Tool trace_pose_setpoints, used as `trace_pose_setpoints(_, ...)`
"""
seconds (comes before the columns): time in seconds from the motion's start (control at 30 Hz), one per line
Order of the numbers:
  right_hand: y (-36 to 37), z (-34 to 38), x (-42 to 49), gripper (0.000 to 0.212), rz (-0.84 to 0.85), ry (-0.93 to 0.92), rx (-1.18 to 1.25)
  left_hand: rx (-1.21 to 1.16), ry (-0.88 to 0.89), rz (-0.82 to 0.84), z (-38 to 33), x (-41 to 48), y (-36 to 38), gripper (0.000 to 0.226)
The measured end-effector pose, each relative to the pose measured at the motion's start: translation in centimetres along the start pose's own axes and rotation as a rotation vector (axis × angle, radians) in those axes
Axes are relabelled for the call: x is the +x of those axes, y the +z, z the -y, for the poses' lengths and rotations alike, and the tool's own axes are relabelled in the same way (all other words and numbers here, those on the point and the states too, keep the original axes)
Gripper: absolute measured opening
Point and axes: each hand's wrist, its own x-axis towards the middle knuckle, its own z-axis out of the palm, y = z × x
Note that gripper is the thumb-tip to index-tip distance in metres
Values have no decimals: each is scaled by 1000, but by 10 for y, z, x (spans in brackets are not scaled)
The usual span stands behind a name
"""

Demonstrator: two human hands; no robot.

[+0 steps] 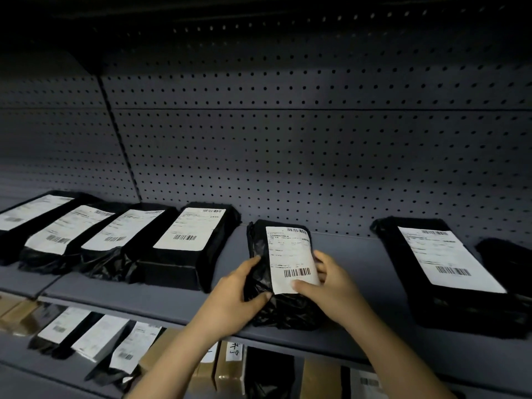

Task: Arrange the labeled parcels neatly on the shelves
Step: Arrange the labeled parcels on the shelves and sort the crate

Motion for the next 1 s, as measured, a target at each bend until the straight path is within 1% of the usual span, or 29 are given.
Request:
trace_pose_setpoints(0.13, -4, -3, 0, 73, -72, -46, 101, -81, 52, -75, -1, 4, 6, 63)
trace_pose_setpoints(0.23, -9, -2, -1, 72, -125, -108, 174, -216, 93, -156, -8, 5, 7, 56)
trace_pose_setpoints(0.37, -17, 7, -2, 74, -202, -252, 235, -379, 193, -265, -30, 9, 4, 51)
trace_pose_setpoints(0.47, -23, 16, -4, 77, -215, -366, 324, -467, 247, -348, -47, 14, 0, 50)
trace_pose_setpoints(0.57, -30, 24, -7, 75, -215, -487, 387, -481, 315, -425, -55, 17, -6, 52)
trace_pose_setpoints(0.7, -35, 31, -12, 74, -229, -603, 404, -487, 390, -467, -62, 18, -12, 54)
trace_pose_setpoints(0.9, -35, 35, -14, 80, -249, -639, 415, -494, 436, -506, -65, 16, -13, 53)
trace_pose_setpoints(1.0, -35, 35, -14, 78, -249, -646, 419, -481, 447, -525, -65, 16, -13, 53)
